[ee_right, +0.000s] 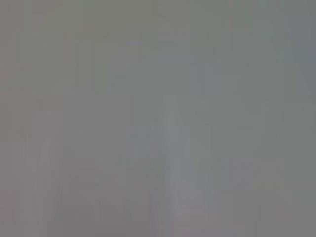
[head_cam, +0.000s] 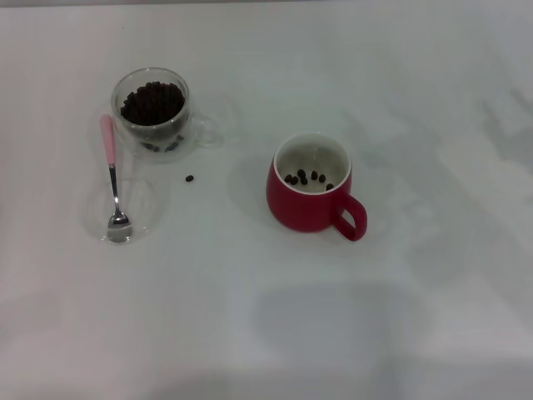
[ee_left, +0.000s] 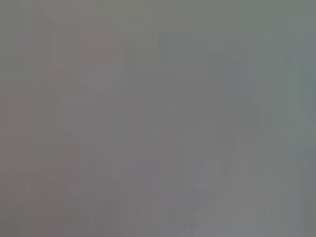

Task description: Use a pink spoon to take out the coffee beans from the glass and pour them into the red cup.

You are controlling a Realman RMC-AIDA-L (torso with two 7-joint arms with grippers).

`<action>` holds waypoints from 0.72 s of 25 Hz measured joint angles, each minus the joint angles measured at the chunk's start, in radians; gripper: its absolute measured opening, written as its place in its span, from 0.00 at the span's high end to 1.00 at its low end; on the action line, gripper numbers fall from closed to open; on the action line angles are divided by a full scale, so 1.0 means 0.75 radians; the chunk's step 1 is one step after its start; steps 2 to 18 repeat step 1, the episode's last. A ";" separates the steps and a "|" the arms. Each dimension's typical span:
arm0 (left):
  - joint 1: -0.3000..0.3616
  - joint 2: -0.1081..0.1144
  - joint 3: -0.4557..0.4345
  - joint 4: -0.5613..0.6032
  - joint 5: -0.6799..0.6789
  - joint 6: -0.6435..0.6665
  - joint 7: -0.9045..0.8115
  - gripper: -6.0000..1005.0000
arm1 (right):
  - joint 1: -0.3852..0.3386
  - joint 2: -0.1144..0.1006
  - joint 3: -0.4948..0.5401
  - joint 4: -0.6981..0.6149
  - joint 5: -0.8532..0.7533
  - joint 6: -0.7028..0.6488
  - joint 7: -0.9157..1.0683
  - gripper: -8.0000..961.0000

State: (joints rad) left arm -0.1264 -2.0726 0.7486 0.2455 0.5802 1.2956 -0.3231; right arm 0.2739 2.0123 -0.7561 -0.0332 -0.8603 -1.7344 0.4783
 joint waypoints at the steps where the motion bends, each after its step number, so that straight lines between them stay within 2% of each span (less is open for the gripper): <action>1: -0.008 0.001 0.000 -0.002 -0.021 0.002 0.007 0.39 | 0.000 0.000 0.027 0.021 0.000 -0.037 -0.008 0.38; 18: -0.008 0.001 0.000 -0.002 -0.021 0.002 0.007 0.39 | 0.000 0.000 0.027 0.021 0.000 -0.037 -0.008 0.38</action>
